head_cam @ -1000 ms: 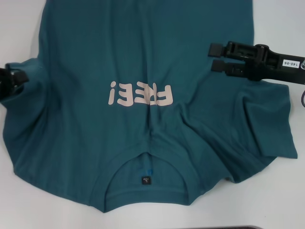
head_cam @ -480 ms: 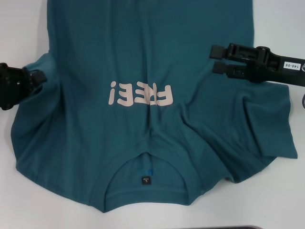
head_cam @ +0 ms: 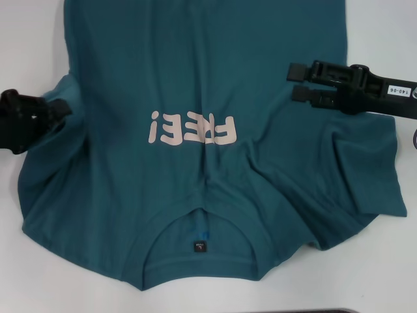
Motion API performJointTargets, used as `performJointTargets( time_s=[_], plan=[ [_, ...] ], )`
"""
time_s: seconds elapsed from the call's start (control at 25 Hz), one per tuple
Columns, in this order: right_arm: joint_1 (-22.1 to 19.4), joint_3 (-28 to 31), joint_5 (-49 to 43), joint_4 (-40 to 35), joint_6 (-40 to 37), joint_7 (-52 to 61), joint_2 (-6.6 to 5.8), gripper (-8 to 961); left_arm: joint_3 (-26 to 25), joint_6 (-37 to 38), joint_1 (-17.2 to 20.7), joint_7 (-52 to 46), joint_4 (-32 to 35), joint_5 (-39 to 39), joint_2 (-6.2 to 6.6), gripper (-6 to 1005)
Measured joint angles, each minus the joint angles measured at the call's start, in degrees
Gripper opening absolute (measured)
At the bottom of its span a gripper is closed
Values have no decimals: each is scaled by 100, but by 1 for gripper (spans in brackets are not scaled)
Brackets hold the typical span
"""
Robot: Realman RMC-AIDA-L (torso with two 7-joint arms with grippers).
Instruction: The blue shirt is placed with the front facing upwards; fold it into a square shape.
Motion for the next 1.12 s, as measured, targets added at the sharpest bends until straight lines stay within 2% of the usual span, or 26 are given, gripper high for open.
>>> performJointTargets(
  time_s=[0.36,0.56,0.64,0.88,1.12],
  plan=[
    [-8,0,-6,0,29,8,0,872,194,46,-204,228,116,28,-28,16],
    [9,0,-7,0,29,29,0,872,262,65,-211,240,110,10,-34,114],
    [13,-1,-7,0,29,34,0,872,238,116,-184,258,90,6,-11,237],
    [3,-19,-6,0,27,39,-38,871,205,150,144,252,68,12,213,540],
    [0,-5,-6,0,14,58,-58,871,273,353,470,199,67,65,295,582]
  ],
)
